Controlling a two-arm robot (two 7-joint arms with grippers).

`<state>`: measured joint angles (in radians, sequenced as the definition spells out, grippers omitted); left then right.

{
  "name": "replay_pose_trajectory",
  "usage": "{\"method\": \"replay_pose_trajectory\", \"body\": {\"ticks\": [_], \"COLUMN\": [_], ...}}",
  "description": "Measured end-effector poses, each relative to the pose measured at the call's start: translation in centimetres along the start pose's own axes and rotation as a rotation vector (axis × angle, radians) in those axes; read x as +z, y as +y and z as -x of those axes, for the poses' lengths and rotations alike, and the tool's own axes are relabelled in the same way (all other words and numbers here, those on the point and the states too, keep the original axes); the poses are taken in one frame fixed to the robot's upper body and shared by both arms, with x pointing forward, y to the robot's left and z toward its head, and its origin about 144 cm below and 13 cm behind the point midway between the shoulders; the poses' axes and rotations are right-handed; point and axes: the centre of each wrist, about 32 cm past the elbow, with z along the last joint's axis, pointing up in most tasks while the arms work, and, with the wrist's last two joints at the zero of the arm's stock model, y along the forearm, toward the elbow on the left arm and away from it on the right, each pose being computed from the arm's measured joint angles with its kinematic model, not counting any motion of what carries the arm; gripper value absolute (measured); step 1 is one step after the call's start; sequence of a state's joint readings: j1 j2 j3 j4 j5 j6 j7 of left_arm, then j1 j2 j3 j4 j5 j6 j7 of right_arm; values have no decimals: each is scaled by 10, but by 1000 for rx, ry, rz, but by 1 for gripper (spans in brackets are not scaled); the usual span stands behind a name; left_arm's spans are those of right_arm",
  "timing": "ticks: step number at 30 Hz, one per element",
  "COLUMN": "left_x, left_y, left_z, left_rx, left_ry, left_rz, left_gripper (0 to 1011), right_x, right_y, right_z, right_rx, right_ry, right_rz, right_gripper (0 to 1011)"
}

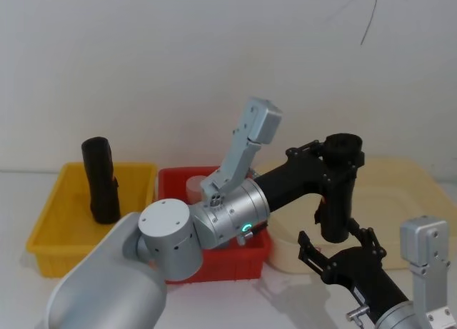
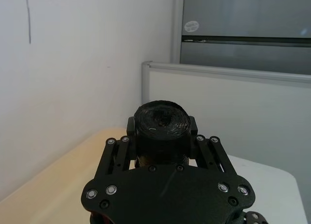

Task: Pick up the garbage bag with the one hand and transfer it to the other hand.

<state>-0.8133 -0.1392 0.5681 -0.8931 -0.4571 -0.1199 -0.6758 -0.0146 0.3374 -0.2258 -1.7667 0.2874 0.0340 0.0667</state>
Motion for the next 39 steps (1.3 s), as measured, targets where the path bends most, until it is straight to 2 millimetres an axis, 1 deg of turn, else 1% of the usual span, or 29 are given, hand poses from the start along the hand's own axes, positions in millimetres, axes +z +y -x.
{"method": "replay_pose_trajectory", "body": {"ticks": [12,39], "left_x": [-3,-4], "left_y": [-5,-5], "left_z": [3,4], "left_rx": [-22,-32], "left_ry": [16,23], "left_rz": [-2,-2], "left_gripper": [533,533], "right_x": [0,3], "right_y": [0,-5], "right_z": [0,-3], "right_rx": [0,-44], "right_ry": [0,-24], "right_rz": [0,18], "right_gripper": [1001,1001]}}
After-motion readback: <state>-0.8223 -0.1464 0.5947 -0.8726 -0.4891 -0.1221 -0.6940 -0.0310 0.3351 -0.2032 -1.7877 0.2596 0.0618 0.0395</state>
